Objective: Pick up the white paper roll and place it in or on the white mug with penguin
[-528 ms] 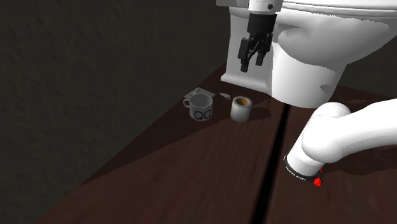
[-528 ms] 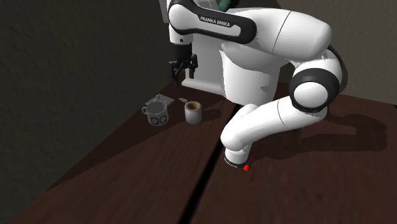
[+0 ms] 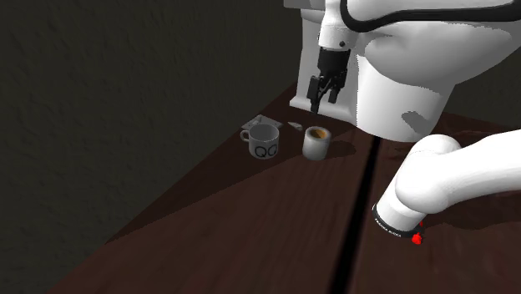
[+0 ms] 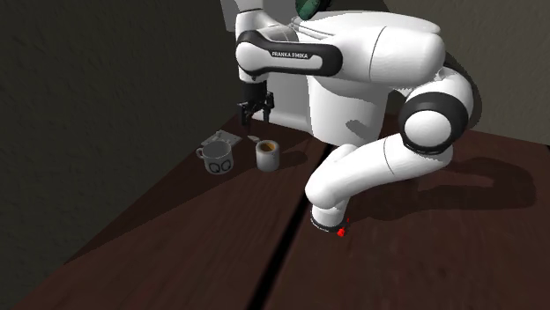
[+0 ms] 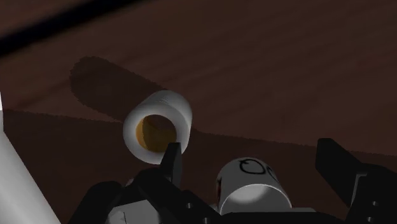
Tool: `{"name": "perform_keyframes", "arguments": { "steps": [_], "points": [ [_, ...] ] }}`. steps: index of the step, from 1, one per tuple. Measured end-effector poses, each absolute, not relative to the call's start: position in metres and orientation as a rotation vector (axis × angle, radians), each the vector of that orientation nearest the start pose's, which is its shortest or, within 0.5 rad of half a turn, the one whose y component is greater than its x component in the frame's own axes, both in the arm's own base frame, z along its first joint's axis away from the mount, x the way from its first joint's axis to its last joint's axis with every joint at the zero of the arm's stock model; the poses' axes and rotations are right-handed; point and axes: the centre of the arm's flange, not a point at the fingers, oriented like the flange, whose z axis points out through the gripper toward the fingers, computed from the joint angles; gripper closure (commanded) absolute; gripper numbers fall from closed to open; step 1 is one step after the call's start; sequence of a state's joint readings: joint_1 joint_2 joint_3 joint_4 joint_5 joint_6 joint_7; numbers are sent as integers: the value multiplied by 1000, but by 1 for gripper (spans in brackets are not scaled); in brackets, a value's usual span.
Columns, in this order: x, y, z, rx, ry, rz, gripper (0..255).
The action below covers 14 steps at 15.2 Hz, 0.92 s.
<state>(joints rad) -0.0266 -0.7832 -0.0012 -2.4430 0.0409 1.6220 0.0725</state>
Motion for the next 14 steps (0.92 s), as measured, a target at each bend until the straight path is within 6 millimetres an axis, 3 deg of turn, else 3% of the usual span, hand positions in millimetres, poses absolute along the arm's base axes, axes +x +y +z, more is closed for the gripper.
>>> {"name": "perform_keyframes", "arguments": {
  "steps": [12,14],
  "points": [
    [340,-60,409,-3130,147,31,0],
    [346,-66,392,-3133,145,24,0]
  ]
}}
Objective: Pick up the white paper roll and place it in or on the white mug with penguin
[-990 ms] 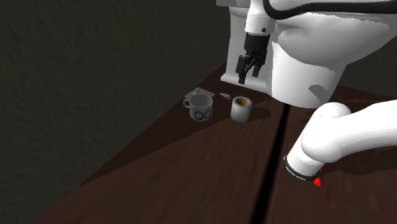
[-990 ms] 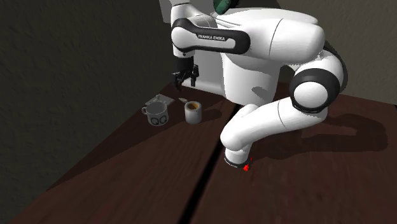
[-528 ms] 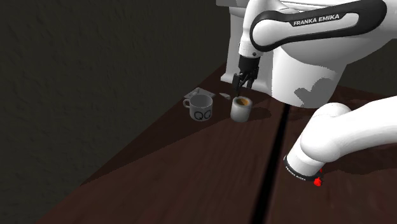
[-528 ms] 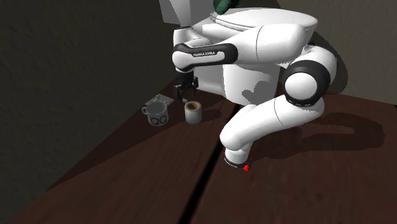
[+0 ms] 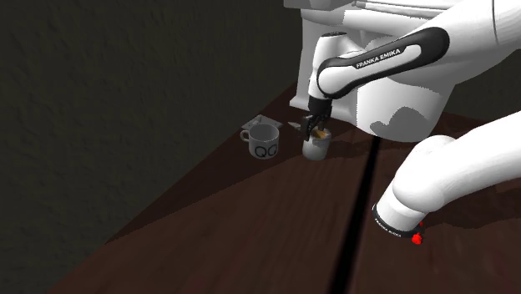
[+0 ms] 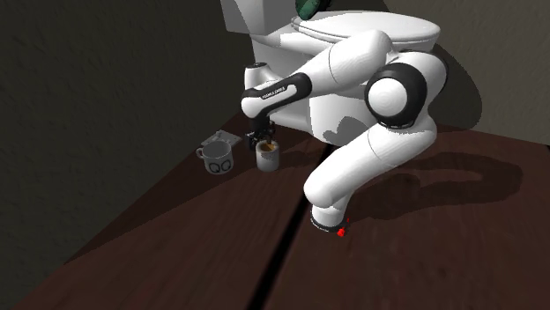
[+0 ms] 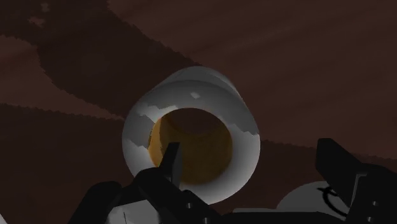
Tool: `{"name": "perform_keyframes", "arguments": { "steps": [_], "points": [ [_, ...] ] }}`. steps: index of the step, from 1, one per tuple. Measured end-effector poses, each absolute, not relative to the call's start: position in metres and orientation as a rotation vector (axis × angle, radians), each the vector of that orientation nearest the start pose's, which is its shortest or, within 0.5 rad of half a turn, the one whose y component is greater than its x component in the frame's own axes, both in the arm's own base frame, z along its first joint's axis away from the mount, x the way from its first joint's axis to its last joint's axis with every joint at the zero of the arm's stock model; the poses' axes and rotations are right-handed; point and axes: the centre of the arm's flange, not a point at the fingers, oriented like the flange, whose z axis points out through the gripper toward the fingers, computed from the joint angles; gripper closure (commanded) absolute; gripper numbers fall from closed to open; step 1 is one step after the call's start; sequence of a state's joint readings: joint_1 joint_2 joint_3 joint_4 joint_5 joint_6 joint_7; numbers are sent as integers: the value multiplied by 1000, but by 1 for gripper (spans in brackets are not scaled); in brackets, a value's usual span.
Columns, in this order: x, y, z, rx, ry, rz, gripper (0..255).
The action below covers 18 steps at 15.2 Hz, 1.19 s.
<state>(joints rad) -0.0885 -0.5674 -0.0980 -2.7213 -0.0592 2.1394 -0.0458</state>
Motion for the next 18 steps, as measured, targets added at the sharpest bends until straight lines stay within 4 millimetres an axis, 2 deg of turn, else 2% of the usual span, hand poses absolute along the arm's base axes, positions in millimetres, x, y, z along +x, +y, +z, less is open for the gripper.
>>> {"name": "perform_keyframes", "arguments": {
  "steps": [7,13,14,18],
  "points": [
    [345,-67,353,-3135,144,21,0],
    [346,-66,349,-3135,144,20,0],
    [346,-66,349,-3135,144,20,255],
    [346,-66,349,-3135,144,19,255]
  ]
}}
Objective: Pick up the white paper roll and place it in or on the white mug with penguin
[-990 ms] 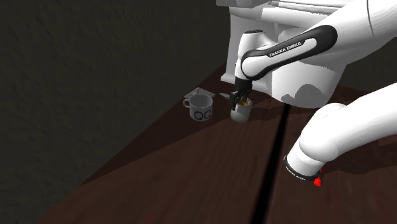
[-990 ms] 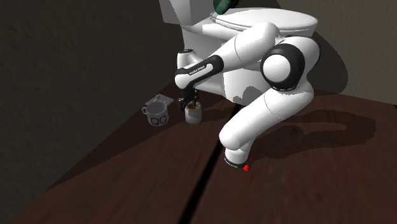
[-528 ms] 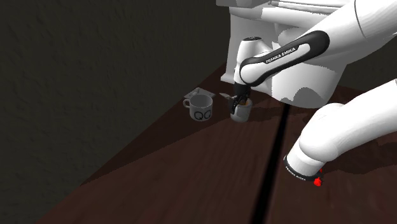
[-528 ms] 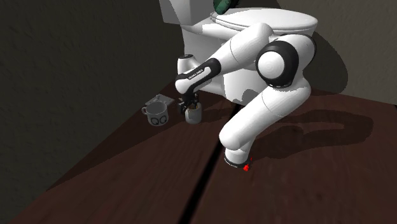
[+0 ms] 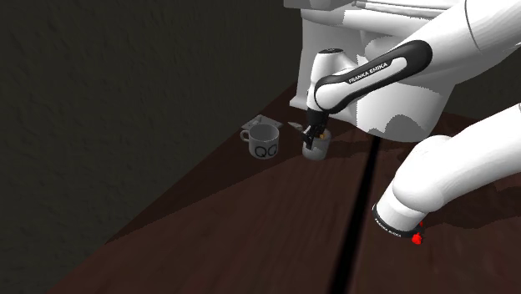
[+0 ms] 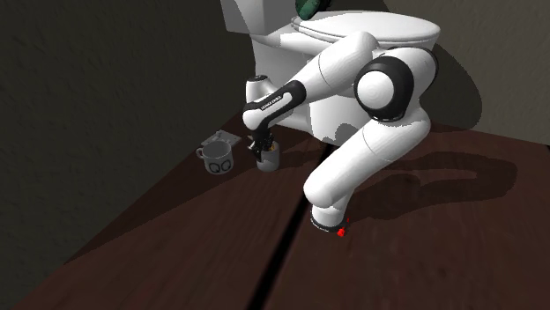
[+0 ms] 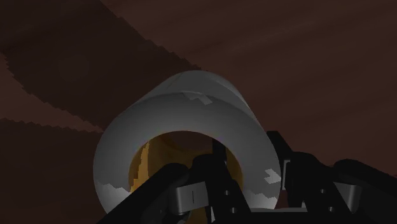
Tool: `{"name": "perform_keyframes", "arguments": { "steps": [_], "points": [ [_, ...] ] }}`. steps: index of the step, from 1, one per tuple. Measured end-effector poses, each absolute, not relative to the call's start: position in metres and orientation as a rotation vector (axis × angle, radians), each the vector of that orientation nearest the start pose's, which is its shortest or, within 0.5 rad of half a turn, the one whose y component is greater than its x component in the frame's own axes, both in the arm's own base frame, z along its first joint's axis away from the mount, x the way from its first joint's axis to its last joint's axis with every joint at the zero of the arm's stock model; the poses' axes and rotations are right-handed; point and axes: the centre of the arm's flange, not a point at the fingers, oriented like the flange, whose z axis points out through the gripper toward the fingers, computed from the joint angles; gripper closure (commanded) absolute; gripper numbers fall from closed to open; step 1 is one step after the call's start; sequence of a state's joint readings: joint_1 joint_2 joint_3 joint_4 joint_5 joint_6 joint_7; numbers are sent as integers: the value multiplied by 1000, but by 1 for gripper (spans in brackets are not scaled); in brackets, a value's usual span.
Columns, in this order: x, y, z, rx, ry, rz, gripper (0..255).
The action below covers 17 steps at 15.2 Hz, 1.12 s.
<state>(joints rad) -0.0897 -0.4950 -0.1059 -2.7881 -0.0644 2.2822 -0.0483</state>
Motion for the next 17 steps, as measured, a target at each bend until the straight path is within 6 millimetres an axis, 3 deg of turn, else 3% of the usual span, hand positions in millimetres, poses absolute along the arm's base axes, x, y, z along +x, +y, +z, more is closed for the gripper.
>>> {"name": "perform_keyframes", "arguments": {
  "steps": [7,17],
  "points": [
    [346,-66,352,-3135,144,19,255],
    [346,-67,403,-3135,144,20,255]
  ]
}}
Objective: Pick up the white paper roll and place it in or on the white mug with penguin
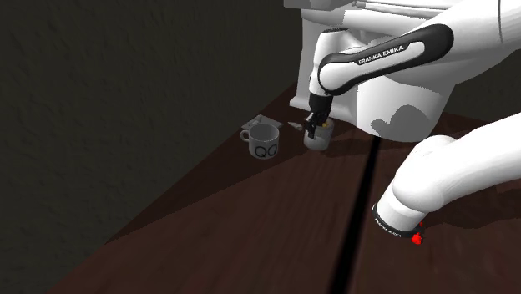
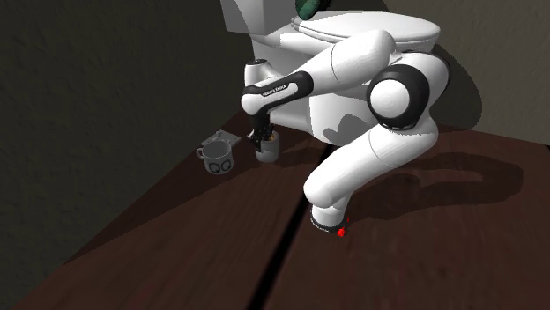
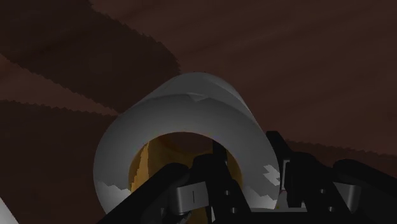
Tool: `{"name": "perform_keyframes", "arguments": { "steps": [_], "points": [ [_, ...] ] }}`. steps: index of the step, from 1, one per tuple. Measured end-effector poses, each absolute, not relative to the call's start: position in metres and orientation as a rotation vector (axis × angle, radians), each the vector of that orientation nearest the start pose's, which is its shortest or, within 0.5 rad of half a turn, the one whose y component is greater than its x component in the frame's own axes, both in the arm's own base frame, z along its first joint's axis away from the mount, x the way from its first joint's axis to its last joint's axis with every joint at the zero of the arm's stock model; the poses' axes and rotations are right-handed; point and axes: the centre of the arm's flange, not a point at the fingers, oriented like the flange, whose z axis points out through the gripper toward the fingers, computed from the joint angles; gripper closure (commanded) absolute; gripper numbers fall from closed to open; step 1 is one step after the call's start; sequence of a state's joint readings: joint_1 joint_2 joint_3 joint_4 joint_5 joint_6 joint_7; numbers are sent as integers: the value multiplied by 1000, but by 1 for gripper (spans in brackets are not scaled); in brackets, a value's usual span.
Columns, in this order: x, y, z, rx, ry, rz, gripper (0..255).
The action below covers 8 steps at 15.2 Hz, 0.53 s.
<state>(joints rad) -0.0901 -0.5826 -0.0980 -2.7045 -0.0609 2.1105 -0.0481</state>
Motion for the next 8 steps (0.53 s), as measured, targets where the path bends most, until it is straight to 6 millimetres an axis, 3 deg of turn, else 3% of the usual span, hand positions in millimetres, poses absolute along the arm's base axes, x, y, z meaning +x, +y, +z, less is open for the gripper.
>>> {"name": "perform_keyframes", "arguments": {
  "steps": [8],
  "points": [
    [345,-66,443,-3135,144,20,255]
  ]
}}
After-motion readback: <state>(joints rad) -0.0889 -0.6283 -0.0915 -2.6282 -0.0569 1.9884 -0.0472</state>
